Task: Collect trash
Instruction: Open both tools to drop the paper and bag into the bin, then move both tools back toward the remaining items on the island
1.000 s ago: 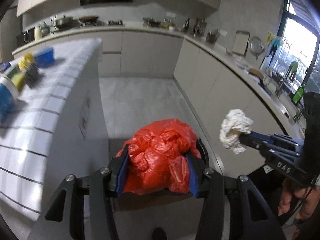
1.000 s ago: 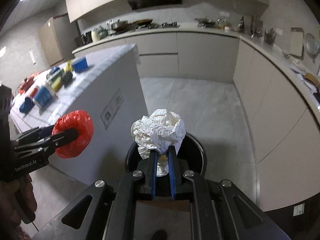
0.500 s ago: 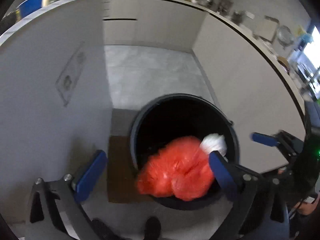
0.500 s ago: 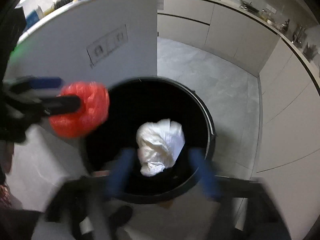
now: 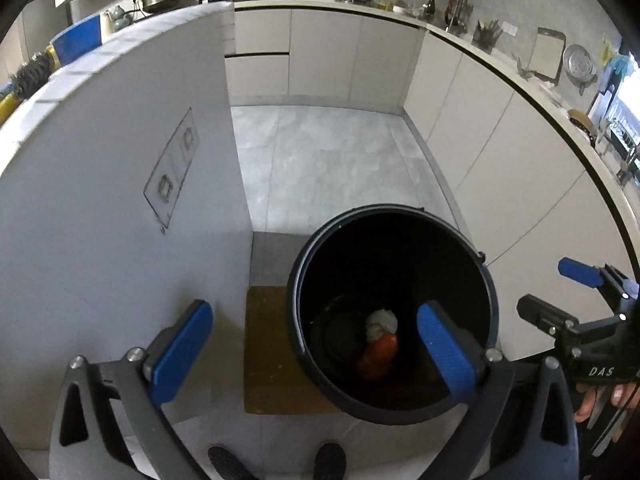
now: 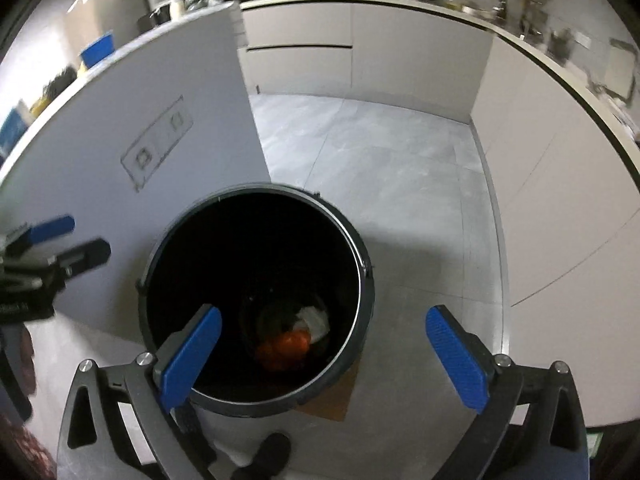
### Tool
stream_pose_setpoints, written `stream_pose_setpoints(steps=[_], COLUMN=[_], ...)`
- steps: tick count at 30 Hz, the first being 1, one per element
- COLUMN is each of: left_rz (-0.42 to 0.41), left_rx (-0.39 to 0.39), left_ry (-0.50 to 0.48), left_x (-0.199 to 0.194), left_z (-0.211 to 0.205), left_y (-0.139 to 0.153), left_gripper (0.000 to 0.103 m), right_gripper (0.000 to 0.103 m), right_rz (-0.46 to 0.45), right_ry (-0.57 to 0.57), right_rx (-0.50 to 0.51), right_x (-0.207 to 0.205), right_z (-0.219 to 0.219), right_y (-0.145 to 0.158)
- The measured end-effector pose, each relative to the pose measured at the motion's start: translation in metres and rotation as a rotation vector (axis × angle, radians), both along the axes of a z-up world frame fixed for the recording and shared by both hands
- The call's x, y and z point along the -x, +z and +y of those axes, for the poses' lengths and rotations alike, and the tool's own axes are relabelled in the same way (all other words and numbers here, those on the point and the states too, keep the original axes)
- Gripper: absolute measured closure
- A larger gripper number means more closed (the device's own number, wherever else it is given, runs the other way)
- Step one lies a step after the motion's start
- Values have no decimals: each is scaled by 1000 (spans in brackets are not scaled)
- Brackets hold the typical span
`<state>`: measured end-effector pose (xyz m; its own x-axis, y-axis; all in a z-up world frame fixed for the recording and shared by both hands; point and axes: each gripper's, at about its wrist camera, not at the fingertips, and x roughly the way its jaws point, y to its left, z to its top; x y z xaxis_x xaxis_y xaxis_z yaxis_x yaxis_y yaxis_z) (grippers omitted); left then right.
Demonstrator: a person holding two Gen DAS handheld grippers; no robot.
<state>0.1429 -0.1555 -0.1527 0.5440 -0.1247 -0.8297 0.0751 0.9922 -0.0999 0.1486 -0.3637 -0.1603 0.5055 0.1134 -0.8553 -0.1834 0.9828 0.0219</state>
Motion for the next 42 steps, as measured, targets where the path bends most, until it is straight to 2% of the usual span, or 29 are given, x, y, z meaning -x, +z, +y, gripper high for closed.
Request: stream_pose_setpoints(steps=[8,13,17,24,33,42], left_rz=[-70,-110,-118,-158,-183,-252], left_rx=[13,28,29,39,38,31], left_ry=[-12,-11,4,29,100,225], left_x=[15,21,23,34,58,81], left_z=[5,16,26,49,101,161], left_y=[38,61,74,92,114,135], left_gripper=[0,0,0,0,0,0], right_gripper=[0,0,0,0,0,0], right_rz=[-46,-57,-102,-162,-224,-281], right_ry=[-62,-78,-79,-49,33,143], right_rx=[-84,-56,-43,-49,-63,-83], right_x=[15,26,32,47,59,65], right_z=[7,22,33,57,104,161], right_y=[35,63,86,119,148,172])
